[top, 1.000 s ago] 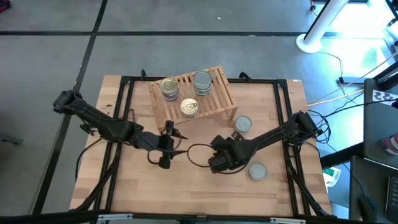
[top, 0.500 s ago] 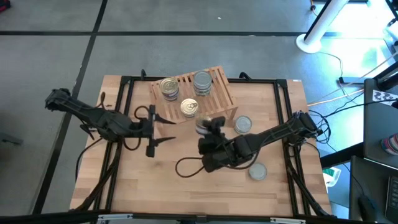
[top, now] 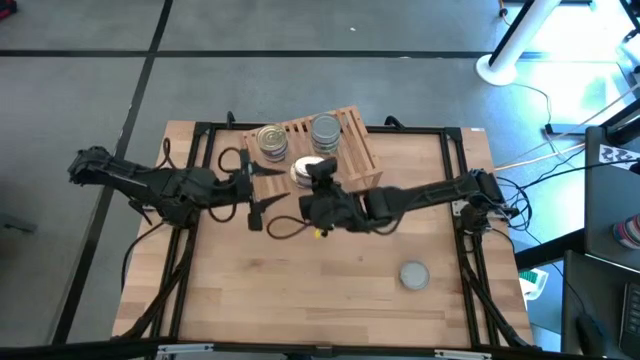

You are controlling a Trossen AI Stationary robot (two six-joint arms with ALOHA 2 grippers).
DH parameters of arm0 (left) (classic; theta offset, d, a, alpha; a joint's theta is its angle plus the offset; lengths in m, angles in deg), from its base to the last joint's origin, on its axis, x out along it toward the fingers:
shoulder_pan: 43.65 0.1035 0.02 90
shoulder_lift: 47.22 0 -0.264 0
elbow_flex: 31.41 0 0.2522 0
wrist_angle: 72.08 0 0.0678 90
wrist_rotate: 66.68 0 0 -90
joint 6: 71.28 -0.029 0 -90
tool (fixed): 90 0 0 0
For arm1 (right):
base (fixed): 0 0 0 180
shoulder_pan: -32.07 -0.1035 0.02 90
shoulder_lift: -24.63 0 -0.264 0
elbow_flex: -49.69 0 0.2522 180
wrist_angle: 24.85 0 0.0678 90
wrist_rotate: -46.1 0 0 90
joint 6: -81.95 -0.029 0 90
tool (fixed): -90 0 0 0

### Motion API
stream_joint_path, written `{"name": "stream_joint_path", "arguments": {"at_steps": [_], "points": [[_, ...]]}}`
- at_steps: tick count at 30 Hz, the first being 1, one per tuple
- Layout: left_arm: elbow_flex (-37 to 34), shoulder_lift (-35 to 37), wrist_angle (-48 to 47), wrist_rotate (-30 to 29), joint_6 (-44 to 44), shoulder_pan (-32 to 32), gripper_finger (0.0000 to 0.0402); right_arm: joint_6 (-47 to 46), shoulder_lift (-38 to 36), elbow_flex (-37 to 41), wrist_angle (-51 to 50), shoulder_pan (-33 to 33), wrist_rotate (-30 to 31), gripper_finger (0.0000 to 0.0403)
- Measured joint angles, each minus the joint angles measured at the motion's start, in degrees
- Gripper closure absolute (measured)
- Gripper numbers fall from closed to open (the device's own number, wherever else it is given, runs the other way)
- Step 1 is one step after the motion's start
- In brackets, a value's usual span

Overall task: Stack canned seafood by type on shelf
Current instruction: Stack the blue tuna can on top of the blue tuna can on the shelf

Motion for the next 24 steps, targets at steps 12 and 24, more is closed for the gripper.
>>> {"name": "stream_joint_path", "arguments": {"at_steps": [12, 24], "points": [[0.0, -3.8, 0.3, 0.0, -0.1, 9.3, 0.0165, 0.0, 0.0, 0.0, 0.3, 5.4, -8.0, 0.021], [0.0, -7.9, 0.5, 0.0, -1.4, 13.2, 0.0165, 0.0, 0.1, 0.1, 0.1, 8.2, -14.8, 0.0196]]}}
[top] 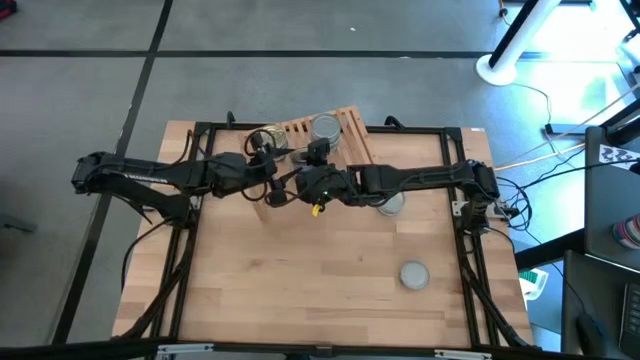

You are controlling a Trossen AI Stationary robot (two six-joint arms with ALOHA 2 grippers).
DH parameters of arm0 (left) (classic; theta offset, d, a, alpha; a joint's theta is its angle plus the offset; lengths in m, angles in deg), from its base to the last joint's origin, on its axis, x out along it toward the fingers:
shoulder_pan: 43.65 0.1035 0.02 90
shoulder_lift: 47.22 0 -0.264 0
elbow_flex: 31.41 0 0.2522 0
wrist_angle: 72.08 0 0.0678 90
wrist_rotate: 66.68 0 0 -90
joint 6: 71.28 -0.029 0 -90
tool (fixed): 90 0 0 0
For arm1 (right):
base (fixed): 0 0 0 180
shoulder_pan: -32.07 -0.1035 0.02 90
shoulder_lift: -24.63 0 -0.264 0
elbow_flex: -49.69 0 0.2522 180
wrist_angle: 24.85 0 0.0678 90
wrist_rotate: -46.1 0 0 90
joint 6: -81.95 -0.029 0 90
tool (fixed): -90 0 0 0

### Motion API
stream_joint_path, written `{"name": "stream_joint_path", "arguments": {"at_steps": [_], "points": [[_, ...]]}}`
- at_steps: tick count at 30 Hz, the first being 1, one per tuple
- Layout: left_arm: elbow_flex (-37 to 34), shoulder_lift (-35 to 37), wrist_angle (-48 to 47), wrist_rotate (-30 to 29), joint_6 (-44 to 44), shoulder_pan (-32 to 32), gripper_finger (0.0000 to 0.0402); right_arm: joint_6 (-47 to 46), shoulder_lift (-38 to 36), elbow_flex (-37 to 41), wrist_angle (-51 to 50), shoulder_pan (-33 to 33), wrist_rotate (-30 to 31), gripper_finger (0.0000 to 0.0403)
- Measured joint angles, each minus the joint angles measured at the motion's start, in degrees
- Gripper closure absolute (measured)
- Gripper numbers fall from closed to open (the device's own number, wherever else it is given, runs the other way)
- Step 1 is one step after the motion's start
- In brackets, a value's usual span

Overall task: Stack canned seafood by type on shelf
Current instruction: Stack the blue tuna can on top of the blue tuna can on the shelf

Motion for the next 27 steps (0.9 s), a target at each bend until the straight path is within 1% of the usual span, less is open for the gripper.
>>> {"name": "stream_joint_path", "arguments": {"at_steps": [3, 6, 10, 17, 21, 27], "points": [[0.0, -0.4, -0.4, 0.0, 0.0, 0.0, 0.0165, 0.0, 0.0, 0.0, 0.0, 0.1, -2.3, 0.0195], [0.0, -0.5, -0.6, 0.5, 0.0, -0.3, 0.0165, 0.0, 0.0, 0.0, 0.0, 0.0, -5.0, 0.0209], [0.0, -0.5, -1.2, 0.2, -1.1, -0.7, 0.0165, 0.0, 0.0, 0.0, -0.1, 0.0, -5.6, 0.0216], [0.1, -0.5, -4.6, -0.1, -1.5, -1.0, 0.0165, 0.0, 0.0, 0.0, 0.1, -0.1, -7.4, 0.0177], [0.1, -0.5, -6.4, 0.0, -1.3, -1.0, 0.0165, 0.0, 0.0, 0.0, 0.2, 0.0, -10.3, 0.0171], [0.0, -0.5, -8.5, 0.3, -1.0, -1.0, 0.0165, 0.0, 0.0, 0.0, 0.2, 0.0, -12.2, 0.017]]}}
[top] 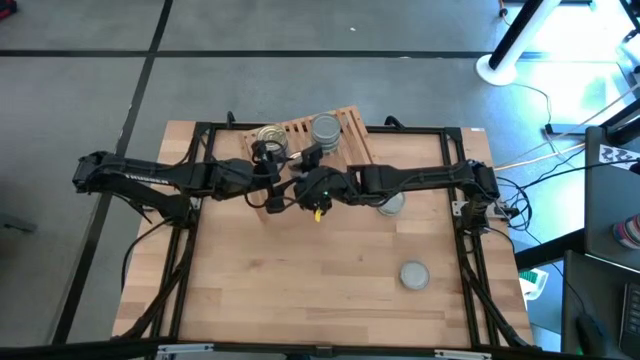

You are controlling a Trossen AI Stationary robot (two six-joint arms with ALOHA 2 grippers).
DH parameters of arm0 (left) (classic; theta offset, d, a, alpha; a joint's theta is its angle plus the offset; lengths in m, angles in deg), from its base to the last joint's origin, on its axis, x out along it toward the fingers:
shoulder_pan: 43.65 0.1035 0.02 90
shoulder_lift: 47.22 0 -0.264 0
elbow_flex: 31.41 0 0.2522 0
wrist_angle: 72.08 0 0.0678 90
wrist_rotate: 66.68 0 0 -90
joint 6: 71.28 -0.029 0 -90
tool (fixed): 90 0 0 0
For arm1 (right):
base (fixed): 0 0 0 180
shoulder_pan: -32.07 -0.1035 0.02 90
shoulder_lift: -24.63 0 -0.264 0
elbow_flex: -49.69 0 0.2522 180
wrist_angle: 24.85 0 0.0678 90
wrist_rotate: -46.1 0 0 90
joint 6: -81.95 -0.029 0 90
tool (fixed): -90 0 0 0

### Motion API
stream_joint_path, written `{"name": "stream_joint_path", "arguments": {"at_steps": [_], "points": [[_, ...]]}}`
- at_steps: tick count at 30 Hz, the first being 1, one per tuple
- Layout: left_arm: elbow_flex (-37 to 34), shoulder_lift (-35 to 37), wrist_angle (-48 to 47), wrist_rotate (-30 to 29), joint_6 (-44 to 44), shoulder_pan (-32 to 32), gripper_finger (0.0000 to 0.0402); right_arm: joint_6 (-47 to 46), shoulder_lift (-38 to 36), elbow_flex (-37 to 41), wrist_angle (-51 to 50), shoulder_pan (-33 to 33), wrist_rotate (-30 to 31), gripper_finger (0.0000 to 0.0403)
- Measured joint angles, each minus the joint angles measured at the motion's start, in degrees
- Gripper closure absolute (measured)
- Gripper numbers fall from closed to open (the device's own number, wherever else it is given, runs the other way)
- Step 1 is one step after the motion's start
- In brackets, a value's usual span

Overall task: Stack canned seafood by type on shelf
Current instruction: Stack the blue tuna can on top of the blue tuna can on the shelf, then put the green tuna can on the shelf aligned with the other green tuna can

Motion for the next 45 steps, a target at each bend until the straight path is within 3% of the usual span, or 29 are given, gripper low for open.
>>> {"name": "stream_joint_path", "arguments": {"at_steps": [20, 32, 37, 45], "points": [[-0.1, 0.6, -0.4, -0.5, -2.9, 0.0, 0.0165, -3.8, -0.1, 0.0, -0.2, -0.1, -2.0, 0.0169], [-0.1, 2.0, 0.2, -1.2, -3.4, -3.5, 0.0165, -3.7, -2.8, -0.1, -3.4, -6.8, 15.6, 0.0168], [-0.1, 3.8, 1.3, -2.2, -3.3, -6.1, 0.0165, -12.8, -5.9, -0.1, -10.9, -10.2, 17.9, 0.0168], [-0.1, 3.8, 3.6, -1.9, 2.7, -11.0, 0.0165, -42.1, -12.1, -0.1, -34.2, -14.5, 17.8, 0.0168]]}}
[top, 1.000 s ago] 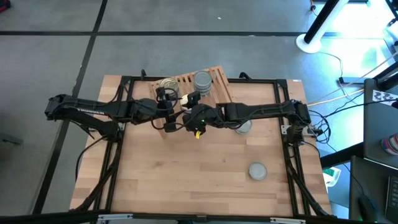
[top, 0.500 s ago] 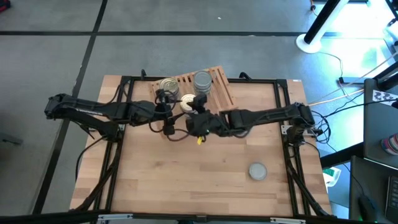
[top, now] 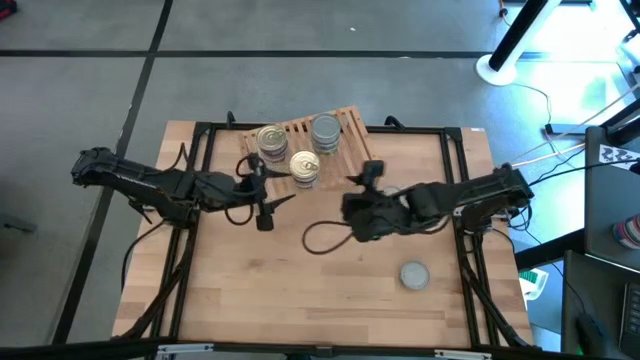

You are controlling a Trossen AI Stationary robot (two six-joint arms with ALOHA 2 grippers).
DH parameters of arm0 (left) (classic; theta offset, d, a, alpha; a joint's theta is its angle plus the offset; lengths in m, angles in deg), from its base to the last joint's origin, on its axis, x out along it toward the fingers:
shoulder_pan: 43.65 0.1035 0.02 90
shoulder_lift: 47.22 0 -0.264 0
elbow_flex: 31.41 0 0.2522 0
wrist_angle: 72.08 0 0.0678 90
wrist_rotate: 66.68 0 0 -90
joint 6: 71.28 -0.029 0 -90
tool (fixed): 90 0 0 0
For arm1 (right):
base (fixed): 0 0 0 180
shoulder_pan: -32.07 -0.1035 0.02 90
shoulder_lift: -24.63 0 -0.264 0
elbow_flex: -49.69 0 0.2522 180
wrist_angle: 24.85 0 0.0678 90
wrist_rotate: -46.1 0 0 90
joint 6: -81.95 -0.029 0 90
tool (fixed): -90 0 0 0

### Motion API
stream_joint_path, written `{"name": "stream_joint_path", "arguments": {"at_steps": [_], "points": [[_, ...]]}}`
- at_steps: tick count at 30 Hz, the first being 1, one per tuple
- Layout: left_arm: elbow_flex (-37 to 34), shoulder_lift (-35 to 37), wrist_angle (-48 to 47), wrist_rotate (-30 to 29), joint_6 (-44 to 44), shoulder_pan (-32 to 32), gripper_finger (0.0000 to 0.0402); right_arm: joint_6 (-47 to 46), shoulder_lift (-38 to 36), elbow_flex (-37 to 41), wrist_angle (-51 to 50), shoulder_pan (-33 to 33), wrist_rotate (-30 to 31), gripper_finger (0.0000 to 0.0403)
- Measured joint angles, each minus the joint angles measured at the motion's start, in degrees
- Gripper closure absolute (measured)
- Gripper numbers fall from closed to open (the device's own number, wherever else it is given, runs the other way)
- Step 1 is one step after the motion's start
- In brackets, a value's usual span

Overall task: Stack canned seafood by type on shelf
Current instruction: Put the green tuna can on the shelf aligned with the other green tuna can

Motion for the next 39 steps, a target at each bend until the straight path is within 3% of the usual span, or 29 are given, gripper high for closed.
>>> {"name": "stream_joint_path", "arguments": {"at_steps": [5, 7, 12, 17, 19, 27, 39], "points": [[0.0, -1.5, 1.3, 0.4, 1.4, -3.3, 0.0165, -27.0, -1.9, 0.0, -22.4, -1.8, -3.1, 0.0168], [0.0, -2.6, 2.6, 0.5, 1.7, -4.4, 0.0165, -34.7, -1.9, 1.0, -26.2, -2.5, -3.4, 0.0168], [0.0, -6.0, 4.0, 0.7, 1.8, -6.0, 0.0165, -35.0, -4.9, 8.7, -21.5, -3.6, -4.4, 0.0168], [0.0, -10.7, 4.7, 1.8, 3.3, -7.2, 0.0165, -41.4, -6.1, 17.3, -21.4, -3.6, -9.1, 0.0168], [0.0, -12.3, 4.6, 2.1, 3.4, -7.7, 0.0165, -44.1, -6.2, 20.1, -19.9, -3.6, -13.2, 0.0168], [0.0, -18.4, 5.0, 2.2, 4.9, -8.6, 0.0165, -49.8, -6.2, 30.5, -8.7, -4.3, -38.9, 0.0168], [0.0, -21.3, 5.4, 2.2, 6.4, -8.9, 0.0165, -54.1, -6.2, 43.7, -1.9, -11.6, -51.3, 0.0169]]}}
